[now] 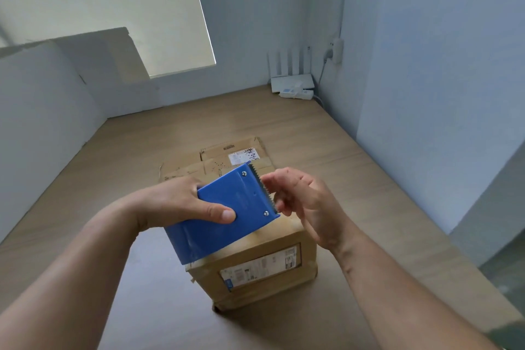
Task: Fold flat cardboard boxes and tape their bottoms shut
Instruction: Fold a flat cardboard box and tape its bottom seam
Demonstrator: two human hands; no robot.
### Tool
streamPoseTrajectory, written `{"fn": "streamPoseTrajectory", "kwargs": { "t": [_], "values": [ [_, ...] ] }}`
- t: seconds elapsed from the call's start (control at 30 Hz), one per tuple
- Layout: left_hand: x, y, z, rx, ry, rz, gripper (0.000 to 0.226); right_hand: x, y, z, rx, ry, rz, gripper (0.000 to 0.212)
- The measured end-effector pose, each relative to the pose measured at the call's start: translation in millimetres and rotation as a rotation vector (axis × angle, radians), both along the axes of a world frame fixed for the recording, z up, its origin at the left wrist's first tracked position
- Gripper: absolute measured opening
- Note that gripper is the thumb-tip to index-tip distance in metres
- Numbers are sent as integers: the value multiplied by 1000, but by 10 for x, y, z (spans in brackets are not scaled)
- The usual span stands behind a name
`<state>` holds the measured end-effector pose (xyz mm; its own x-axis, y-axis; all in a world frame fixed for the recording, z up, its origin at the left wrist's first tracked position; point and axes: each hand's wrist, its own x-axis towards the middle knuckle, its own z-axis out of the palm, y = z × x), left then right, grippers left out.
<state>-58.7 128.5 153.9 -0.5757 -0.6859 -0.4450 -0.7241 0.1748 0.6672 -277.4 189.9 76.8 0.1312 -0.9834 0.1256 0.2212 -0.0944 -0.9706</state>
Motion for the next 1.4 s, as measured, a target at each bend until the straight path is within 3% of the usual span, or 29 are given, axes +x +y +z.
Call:
{"fn": "streamPoseTrajectory", "kwargs": {
  "t": [0.13, 0.23, 0.37, 0.53, 0.67, 0.77, 0.9, 1.0, 1.13, 1.27, 1.4],
  "values": [
    [-23, -37, -12, 8, -32, -1, 72, 3, 10, 61, -54, 22, -110, 9],
    [-21, -63, -7, 10, -39, -2, 74, -5, 9, 41, -67, 81, -202, 11],
    [-36, -81, -9, 5, -44, -19, 84, -20, 51, -35, -42, 34, -127, 28],
    [-49, -91, 23, -9, -68, -39, 91, -14, -33, -104, 38, -16, -204, 17],
    [-82, -112, 28, -25, -112, -49, 99, -10, -77, -106, 120, 90, -195, 6],
    [-122, -115, 41, -32, -145, -39, 95, 40, -73, -130, 101, 203, -257, 12],
    [-207, -123, 49, -44, -195, 1, 77, 75, -113, -179, 84, 206, -395, 14],
    [-313, -124, 58, -84, -259, 28, 72, 86, -154, -227, 113, 221, -473, 19],
    [-63, -174, 267, -77, -355, 59, 81, 36, -179, -280, 110, 354, -558, 20],
    [349, -156, 389, -2, -566, 175, 89, -62, -221, -304, 98, 477, -617, 19],
    [265, -128, 190, 50, -657, 182, 79, 10, -259, -308, 121, 451, -597, 16]
  ]
}}
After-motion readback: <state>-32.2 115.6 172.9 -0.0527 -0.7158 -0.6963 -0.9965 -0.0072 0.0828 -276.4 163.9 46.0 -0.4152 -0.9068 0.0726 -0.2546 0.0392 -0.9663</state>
